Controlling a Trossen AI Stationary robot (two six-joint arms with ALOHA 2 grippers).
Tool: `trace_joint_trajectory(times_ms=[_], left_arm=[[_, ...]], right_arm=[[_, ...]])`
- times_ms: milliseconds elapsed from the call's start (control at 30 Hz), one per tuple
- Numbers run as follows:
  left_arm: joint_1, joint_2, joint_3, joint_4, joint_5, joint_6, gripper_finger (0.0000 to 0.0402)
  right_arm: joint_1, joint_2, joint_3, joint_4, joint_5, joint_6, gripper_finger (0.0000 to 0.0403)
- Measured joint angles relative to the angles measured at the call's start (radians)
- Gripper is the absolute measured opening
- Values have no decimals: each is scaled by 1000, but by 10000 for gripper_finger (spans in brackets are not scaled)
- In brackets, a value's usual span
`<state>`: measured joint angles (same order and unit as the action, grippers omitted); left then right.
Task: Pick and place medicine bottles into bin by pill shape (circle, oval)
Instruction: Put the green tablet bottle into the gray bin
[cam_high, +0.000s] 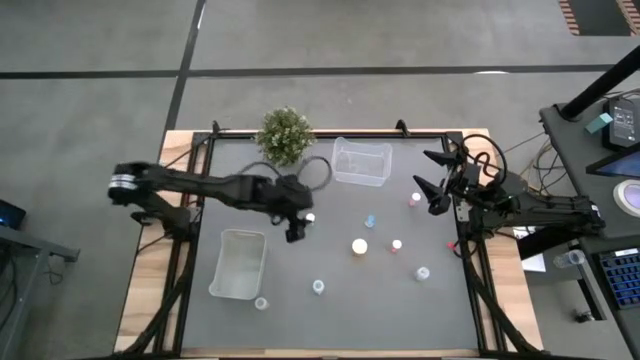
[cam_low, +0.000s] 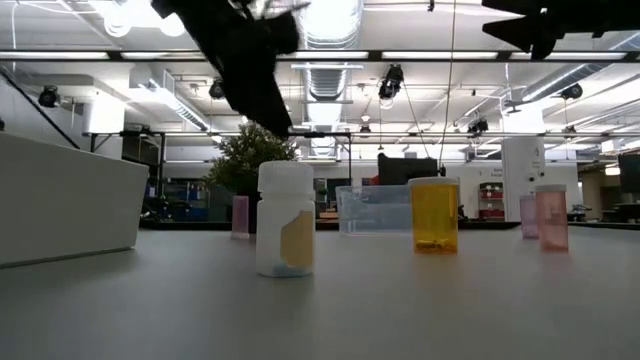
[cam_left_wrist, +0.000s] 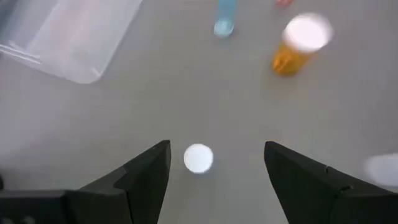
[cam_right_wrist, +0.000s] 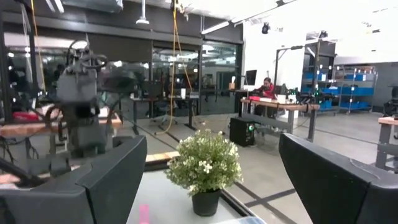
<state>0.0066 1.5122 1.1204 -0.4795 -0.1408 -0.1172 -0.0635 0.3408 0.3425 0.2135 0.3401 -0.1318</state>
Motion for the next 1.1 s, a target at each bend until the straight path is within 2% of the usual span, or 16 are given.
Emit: trace_joint_trajectory(times_ms=[167,333,600,733,1000,1100], left_arm=[[0,112,21,36,-35,20,244],[0,186,18,16,-130,24,244],[-2,230,15,18,-98,27,235],[-2,235,6,17,-93,26,199],[-2,207,1,17,-93,24,97],[-2,207,1,16,-93,23,85]], right_arm=[[0,1,13,-45,0,0,359],[0,1,13,-45,0,0,359],[0,1,12,-45,0,-1,359],[0,1,12,-47,0,-1,359],[0,1,12,-52,0,-1,359],[0,1,12,-52,0,0,359]])
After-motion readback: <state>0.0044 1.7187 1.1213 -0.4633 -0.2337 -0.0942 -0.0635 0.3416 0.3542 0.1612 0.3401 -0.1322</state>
